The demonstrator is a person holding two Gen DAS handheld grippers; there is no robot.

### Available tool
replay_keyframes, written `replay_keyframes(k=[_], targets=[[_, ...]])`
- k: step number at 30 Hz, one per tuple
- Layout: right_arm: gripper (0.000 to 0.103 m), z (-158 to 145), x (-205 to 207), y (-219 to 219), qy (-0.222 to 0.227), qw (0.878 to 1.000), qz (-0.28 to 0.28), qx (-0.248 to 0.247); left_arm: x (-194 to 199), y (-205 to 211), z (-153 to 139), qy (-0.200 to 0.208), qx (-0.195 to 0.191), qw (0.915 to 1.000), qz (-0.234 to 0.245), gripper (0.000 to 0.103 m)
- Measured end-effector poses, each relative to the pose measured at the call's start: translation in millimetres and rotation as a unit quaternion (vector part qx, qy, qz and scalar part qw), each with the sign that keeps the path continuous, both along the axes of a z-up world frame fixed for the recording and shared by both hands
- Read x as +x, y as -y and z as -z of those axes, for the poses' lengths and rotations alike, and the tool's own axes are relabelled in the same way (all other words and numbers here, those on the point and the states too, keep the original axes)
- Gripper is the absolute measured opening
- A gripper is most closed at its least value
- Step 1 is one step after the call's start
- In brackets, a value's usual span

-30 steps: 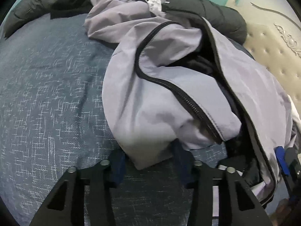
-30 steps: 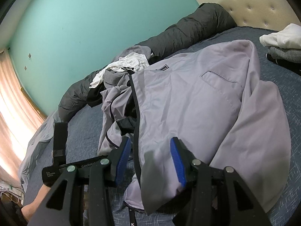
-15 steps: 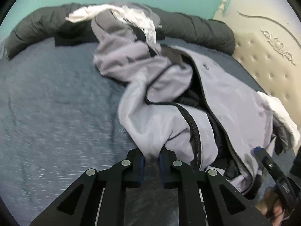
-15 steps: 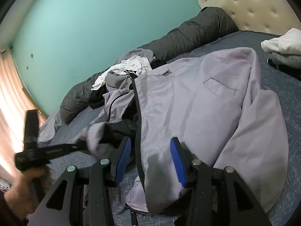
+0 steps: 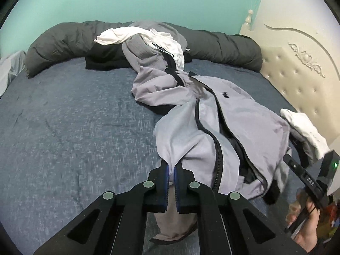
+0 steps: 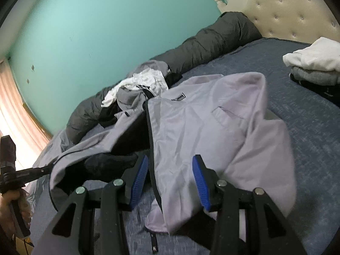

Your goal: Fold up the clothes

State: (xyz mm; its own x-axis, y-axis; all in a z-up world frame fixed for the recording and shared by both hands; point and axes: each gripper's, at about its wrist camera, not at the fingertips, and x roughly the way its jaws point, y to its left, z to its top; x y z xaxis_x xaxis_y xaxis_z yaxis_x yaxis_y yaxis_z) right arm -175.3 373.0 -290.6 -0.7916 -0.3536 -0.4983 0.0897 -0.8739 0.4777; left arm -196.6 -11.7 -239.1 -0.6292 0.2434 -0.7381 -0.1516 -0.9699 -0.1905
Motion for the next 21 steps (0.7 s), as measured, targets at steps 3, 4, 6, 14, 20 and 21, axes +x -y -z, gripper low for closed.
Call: replay_keyframes(k=[3, 4, 6, 14, 20, 21], targets=[[0.049, -5.6, 8.3, 2.0, 0.023, 0.999, -0.024, 0.034, 16.6, 11.9, -11.7, -0.003, 0.010, 0.9999, -0.002, 0.004], [0.050, -6.3, 11.6, 4.7, 0.030, 0.998, -0.035, 0.047, 22.0, 17.4, -15.5, -0.006, 0.014, 0.9999, -0.005, 0.003], [0.054, -4.4, 13.6, 12.6, 0.055, 0.995, -0.061, 0.064, 31.3, 27.8, -20.0, -0.006, 0.025, 0.9996, -0.008, 0.003], [0.062, 32.0, 5.0, 47.9, 0.169, 0.975, -0.107, 0.100, 68.0, 64.7, -29.8, -0.007, 0.053, 0.9984, -0.017, 0.003], [0.042, 50.9, -5.9, 58.7, 0.210, 0.971, -0.099, 0.053, 84.0, 79.0, -25.9, 0.001, 0.064, 0.9978, -0.018, 0.003], [0.030, 53.4, -7.6, 59.2, 0.215, 0.970, -0.099, 0.048, 86.2, 81.8, -25.9, 0.001, 0.066, 0.9976, -0.019, 0.003]])
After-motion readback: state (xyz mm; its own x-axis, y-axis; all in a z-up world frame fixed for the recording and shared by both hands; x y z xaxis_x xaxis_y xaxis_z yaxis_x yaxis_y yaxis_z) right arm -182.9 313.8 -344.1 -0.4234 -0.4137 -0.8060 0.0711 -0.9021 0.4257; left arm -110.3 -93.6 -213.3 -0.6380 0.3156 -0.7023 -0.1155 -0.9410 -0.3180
